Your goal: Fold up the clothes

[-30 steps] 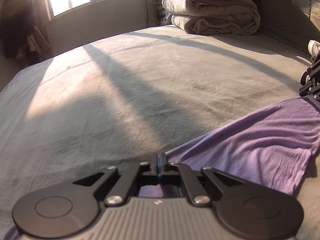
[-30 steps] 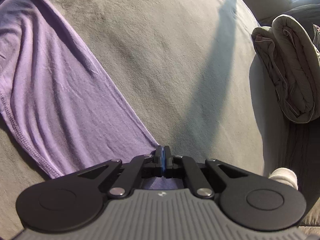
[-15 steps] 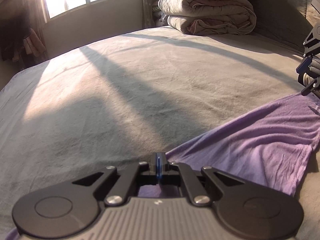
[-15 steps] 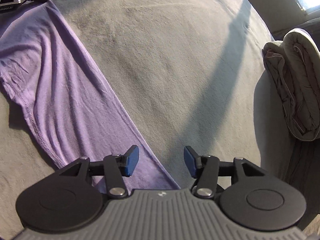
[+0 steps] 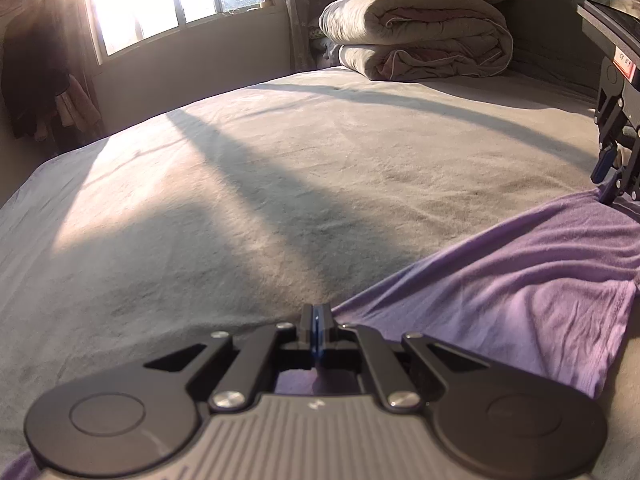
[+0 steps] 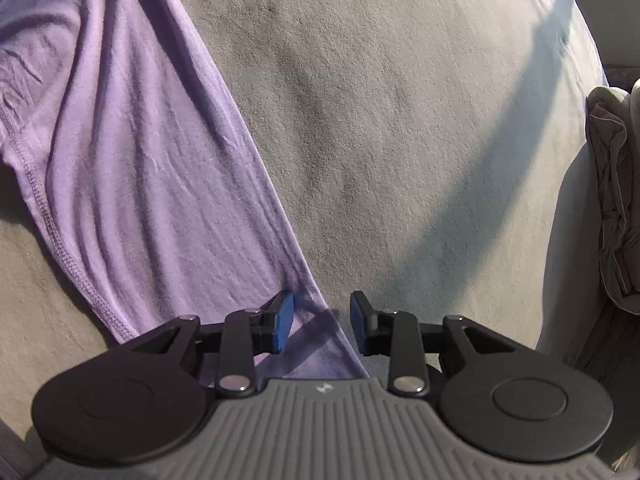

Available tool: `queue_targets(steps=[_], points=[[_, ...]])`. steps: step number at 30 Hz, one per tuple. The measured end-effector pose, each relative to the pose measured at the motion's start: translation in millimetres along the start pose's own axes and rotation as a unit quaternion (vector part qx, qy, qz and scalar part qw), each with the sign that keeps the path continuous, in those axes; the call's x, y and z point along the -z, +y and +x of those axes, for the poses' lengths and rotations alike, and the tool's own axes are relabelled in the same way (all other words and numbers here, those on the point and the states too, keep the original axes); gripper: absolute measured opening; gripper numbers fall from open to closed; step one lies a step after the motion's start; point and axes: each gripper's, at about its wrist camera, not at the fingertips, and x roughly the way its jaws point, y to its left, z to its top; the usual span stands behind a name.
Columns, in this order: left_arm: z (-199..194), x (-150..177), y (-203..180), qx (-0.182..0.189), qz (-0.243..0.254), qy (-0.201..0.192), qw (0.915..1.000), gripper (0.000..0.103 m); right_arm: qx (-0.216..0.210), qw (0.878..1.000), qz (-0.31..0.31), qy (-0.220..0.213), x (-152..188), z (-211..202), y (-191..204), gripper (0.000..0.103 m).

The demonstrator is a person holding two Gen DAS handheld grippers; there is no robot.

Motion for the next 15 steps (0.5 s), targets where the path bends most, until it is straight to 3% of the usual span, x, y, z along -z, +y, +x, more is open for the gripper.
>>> queue_targets(steps=[1, 6, 10, 15], points=[[0, 0, 0, 0.000, -0.004, -0.001, 1.0000, 0.000, -0.007, 1.000, 0.001, -0.001, 1, 0, 3, 0.005], [-3, -1, 0, -0.007, -0.019, -0.003, 0.9998, 0.000, 0.022, 1.000, -0.001, -0.017, 9, -7, 13, 0.003], [-6, -2, 3, -0.009, -0.035, -0.007, 0.9993, 0.000, 0.107, 0.994, -0.001, -0.026, 6, -10, 9, 0.002], [-5, 0, 2, -0.012, -0.034, -0.006, 0.9993, 0.000, 0.173, 0.984, 0.010, -0.037, -16, -2, 11, 0.002]])
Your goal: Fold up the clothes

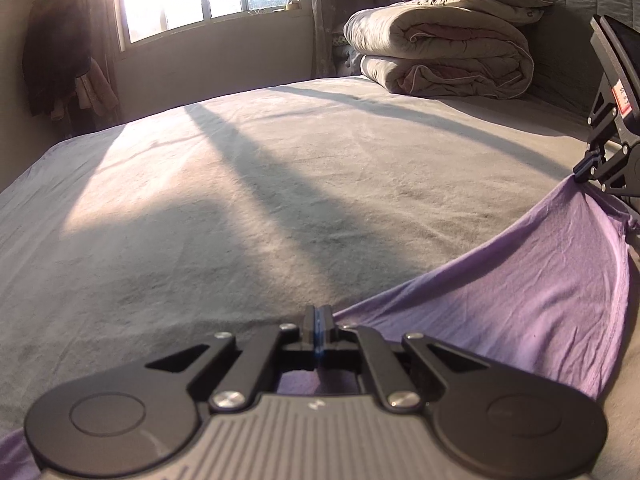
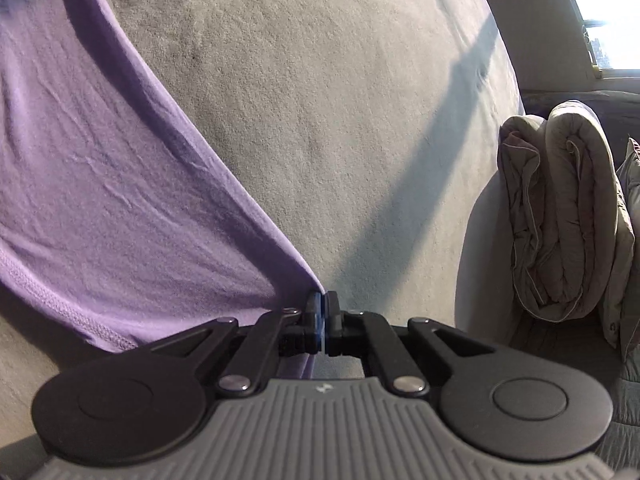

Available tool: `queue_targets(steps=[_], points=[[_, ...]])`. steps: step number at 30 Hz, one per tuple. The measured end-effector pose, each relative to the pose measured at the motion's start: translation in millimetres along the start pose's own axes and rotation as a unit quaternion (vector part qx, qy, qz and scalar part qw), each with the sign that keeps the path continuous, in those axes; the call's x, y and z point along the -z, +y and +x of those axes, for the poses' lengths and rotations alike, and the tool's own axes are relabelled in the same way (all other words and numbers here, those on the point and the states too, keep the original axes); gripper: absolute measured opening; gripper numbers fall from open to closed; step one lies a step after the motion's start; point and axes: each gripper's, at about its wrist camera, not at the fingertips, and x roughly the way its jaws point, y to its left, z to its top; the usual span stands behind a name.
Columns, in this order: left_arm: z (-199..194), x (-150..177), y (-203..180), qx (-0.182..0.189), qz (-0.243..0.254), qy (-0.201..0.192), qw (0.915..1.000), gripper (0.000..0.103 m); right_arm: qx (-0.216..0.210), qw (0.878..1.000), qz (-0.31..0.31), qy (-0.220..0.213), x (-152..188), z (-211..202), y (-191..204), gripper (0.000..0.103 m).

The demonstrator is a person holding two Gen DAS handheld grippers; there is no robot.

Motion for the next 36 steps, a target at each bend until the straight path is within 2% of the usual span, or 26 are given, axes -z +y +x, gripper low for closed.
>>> queue_targets(steps=[3, 4, 5, 6, 8, 10, 12, 14, 15, 16, 18, 20, 21, 23, 26, 30, 33, 34, 35, 36], points=[[-1, -1, -5, -0.009, 0.017, 0.004, 0.9998, 0.000, 0.030, 0.999, 0.039, 0.002, -5, 11, 3, 0.005], [-1, -2, -6, -0.011, 0.022, 0.005, 0.9997, 0.002, 0.047, 0.997, 0.057, 0.004, -3, 12, -1, 0.008], [-2, -3, -7, -0.014, 0.027, 0.007, 0.9995, 0.004, 0.064, 0.995, 0.075, 0.005, 0, 13, -4, 0.017], [-4, -4, -7, -0.014, 0.028, 0.008, 0.9995, 0.005, 0.074, 0.992, 0.098, 0.002, 5, 9, -11, 0.022], [-11, -6, -3, -0.006, 0.011, 0.006, 0.9999, 0.013, 0.090, 0.985, 0.145, -0.003, 16, 1, -25, 0.025], [-18, -6, 0, 0.004, -0.006, 0.004, 1.0000, 0.016, 0.058, 0.972, 0.226, -0.020, 25, -14, -35, 0.025], [-27, -5, 1, 0.017, -0.019, 0.004, 0.9997, 0.018, 0.024, 0.951, 0.307, -0.037, 33, -29, -44, 0.025], [-33, -4, 0, 0.028, -0.025, 0.004, 0.9993, 0.024, -0.034, 0.908, 0.414, -0.051, 37, -35, -40, 0.026], [-36, -5, -2, 0.034, -0.023, 0.004, 0.9992, 0.024, -0.063, 0.881, 0.465, -0.059, 40, -39, -36, 0.026], [-39, -6, -4, 0.040, -0.020, 0.004, 0.9990, 0.024, -0.090, 0.849, 0.516, -0.074, 50, -47, -22, 0.026], [-44, -12, -10, 0.048, 0.000, 0.003, 0.9989, 0.024, -0.108, 0.798, 0.584, -0.101, 59, -60, -1, 0.026], [-45, -24, -19, 0.063, 0.020, 0.007, 0.9978, 0.027, -0.081, 0.744, 0.652, -0.122, 73, -71, 18, 0.026], [-44, -30, -23, 0.073, 0.029, 0.011, 0.9968, 0.027, -0.064, 0.710, 0.690, -0.128, 83, -72, 29, 0.026], [-43, -43, -31, 0.093, 0.044, 0.019, 0.9946, 0.033, -0.044, 0.631, 0.762, -0.135, 109, -69, 39, 0.026], [-30, -65, -52, 0.119, 0.058, 0.032, 0.9906, 0.036, -0.032, 0.551, 0.818, -0.162, 122, -57, 48, 0.027], [-3, -89, -85, 0.151, 0.068, 0.032, 0.9857, 0.037, -0.037, 0.491, 0.845, -0.208, 132, -39, 48, 0.027], [26, -107, -120, 0.190, 0.072, 0.029, 0.9787, 0.037, -0.062, 0.472, 0.848, -0.234, 144, -34, 47, 0.026], [35, -112, -132, 0.201, 0.077, 0.027, 0.9763, 0.037, -0.071, 0.465, 0.848, -0.243, 148, -33, 47, 0.024], [43, -116, -144, 0.208, 0.085, 0.025, 0.9740, 0.037, -0.079, 0.457, 0.850, -0.250, 153, -31, 46, 0.017], [51, -120, -156, 0.217, 0.094, 0.022, 0.9713, 0.037, -0.085, 0.435, 0.862, -0.246, 160, -29, 48, 0.011]])
